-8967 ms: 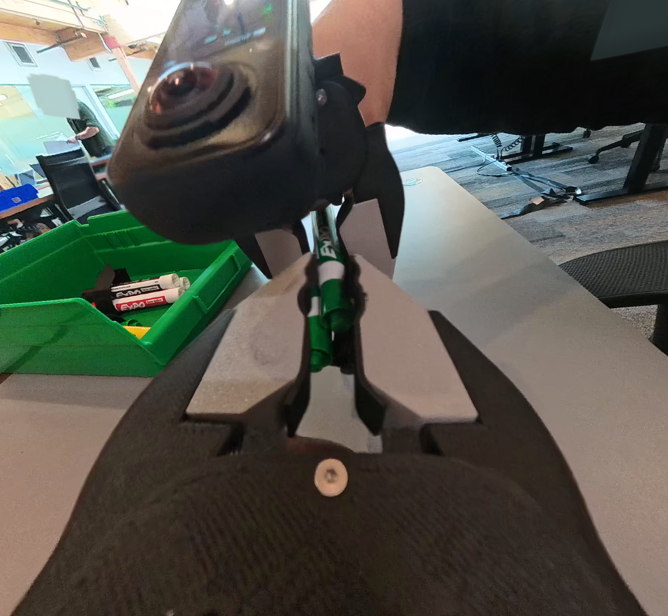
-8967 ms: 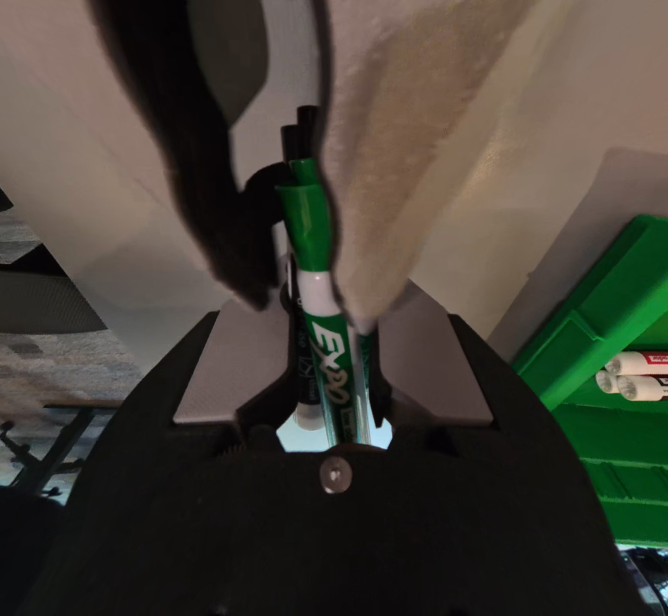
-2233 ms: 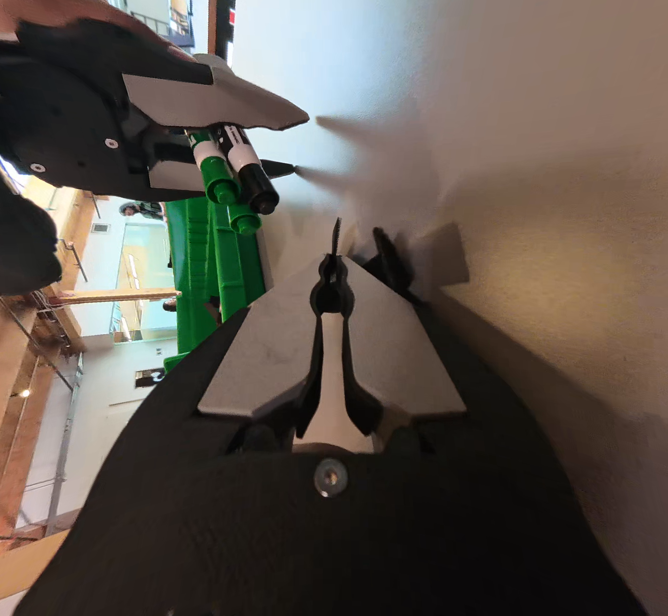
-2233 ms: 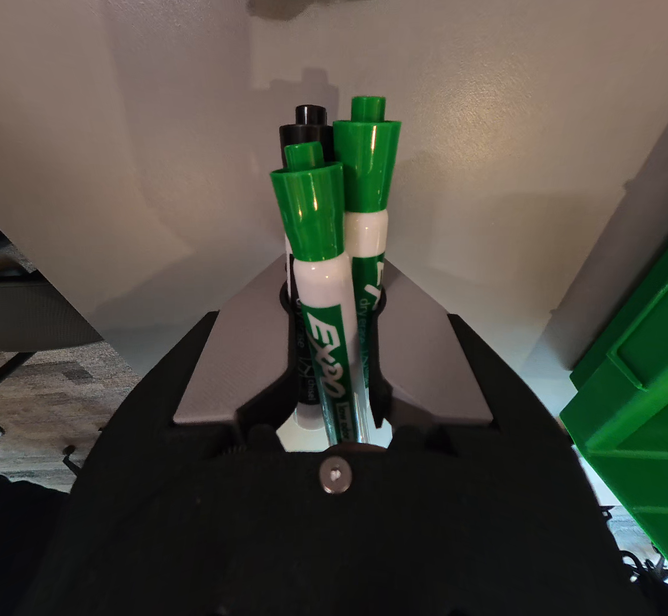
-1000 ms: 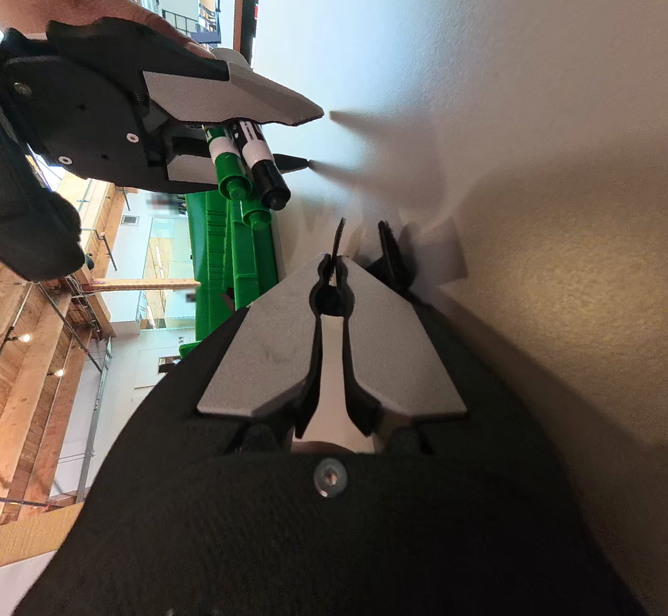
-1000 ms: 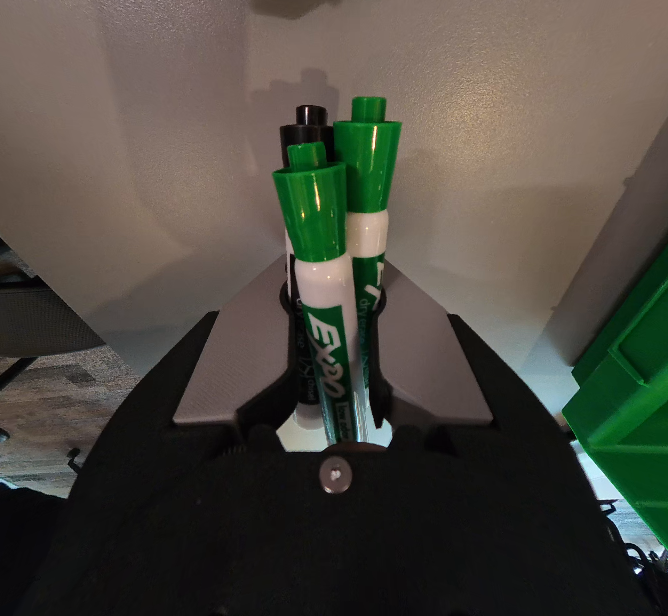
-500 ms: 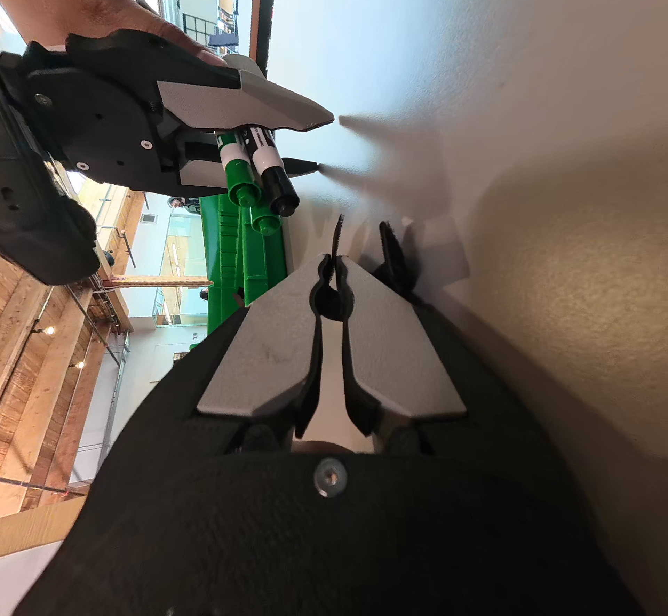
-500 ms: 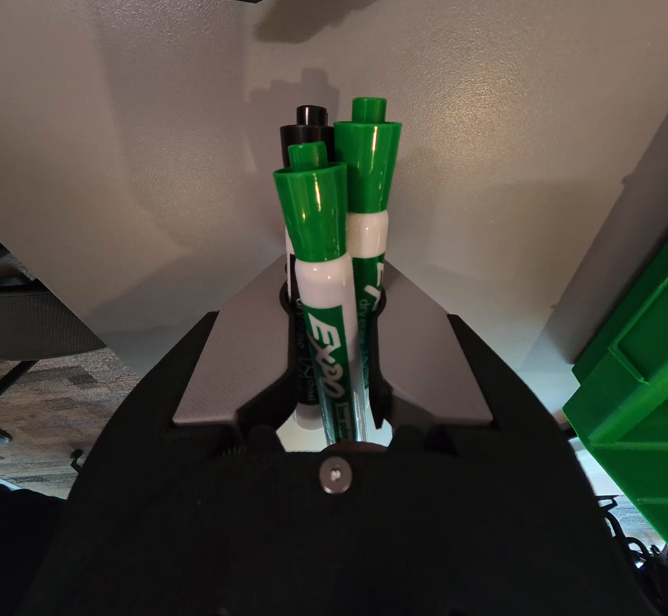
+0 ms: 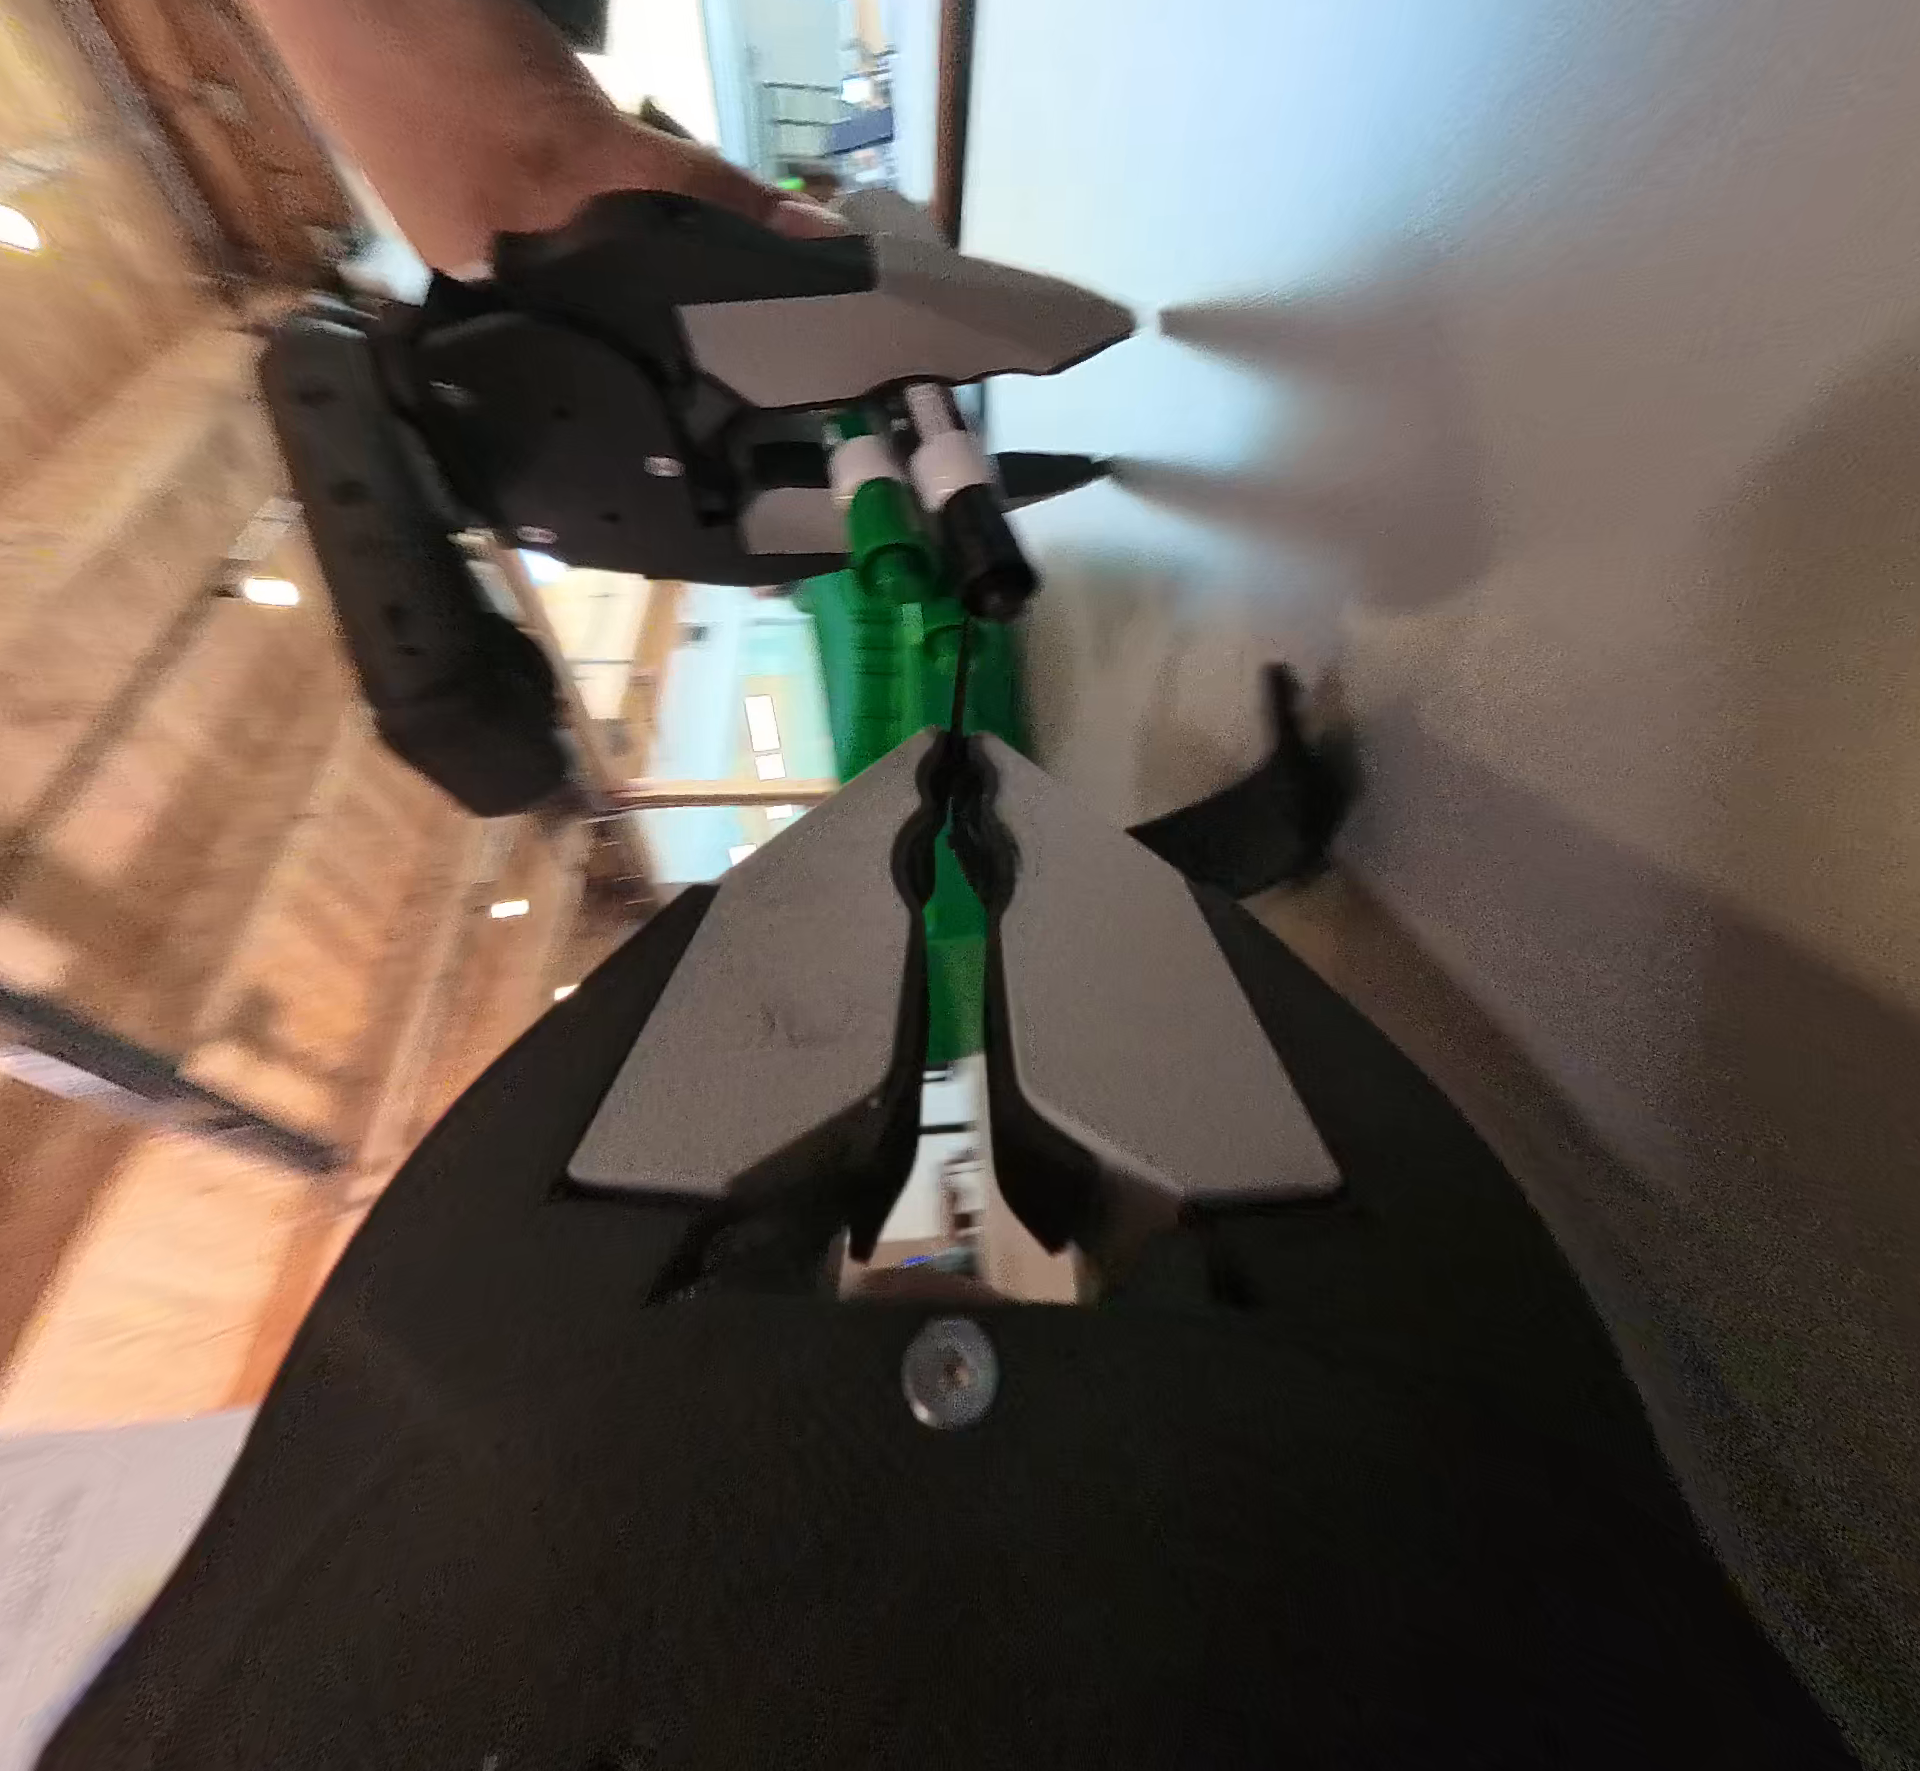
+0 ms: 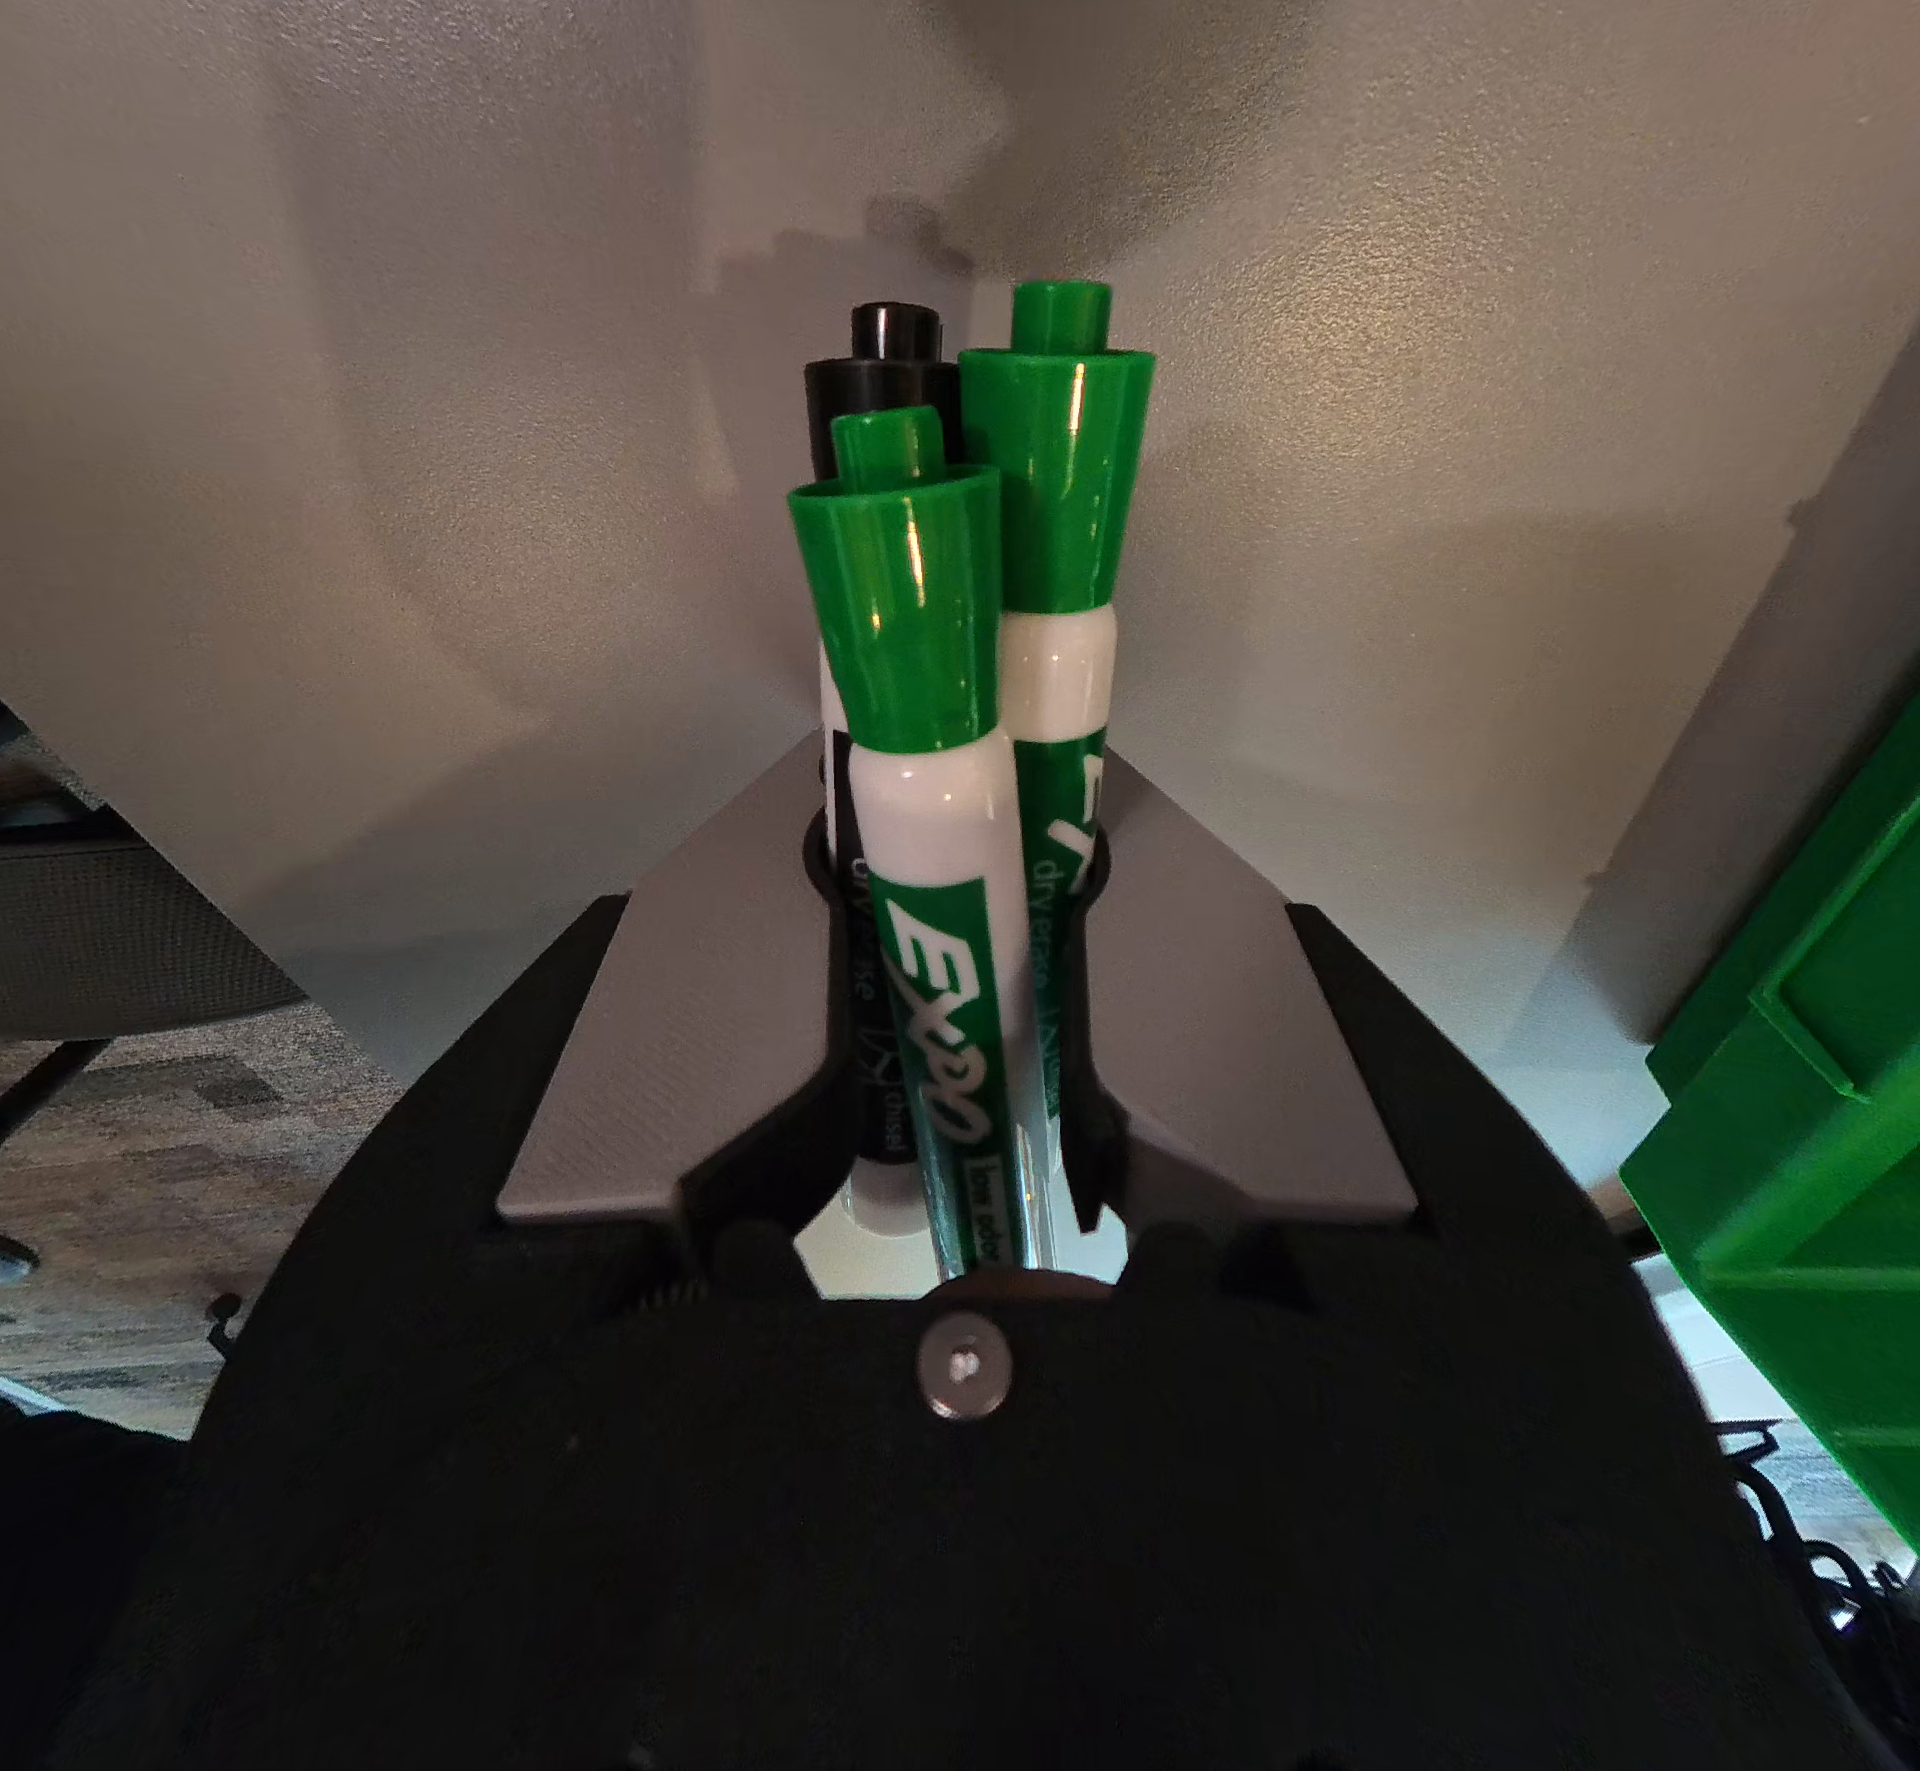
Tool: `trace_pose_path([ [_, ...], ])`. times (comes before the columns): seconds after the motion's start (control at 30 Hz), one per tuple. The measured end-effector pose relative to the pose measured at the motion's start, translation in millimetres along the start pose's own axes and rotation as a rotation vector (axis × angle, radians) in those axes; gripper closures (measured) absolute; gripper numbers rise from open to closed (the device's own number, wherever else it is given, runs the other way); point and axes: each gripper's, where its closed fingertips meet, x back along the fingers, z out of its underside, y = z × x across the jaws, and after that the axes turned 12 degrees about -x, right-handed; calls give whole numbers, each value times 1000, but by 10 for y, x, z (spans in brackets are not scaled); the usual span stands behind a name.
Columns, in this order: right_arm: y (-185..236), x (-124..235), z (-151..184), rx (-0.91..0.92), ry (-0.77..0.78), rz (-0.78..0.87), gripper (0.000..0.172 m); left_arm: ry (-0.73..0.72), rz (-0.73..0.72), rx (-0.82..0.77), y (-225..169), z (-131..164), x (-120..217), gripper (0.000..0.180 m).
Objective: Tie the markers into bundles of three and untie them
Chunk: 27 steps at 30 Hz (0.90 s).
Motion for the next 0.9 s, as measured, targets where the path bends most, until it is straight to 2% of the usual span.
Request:
trace_pose_path([
  [0.07,0,0,-1,0,0,0,135,39,-130,-125,213,5,36,180],
  [0.23,1,0,0,-1,0,-3,135,30,-240,-293,347,-154,91,180],
  [0.43,1,0,0,-2,-3,1,135,55,-341,-346,515,-152,152,180],
  [0.9,1,0,0,-4,-4,2,135,59,-390,-363,594,-170,181,180],
])
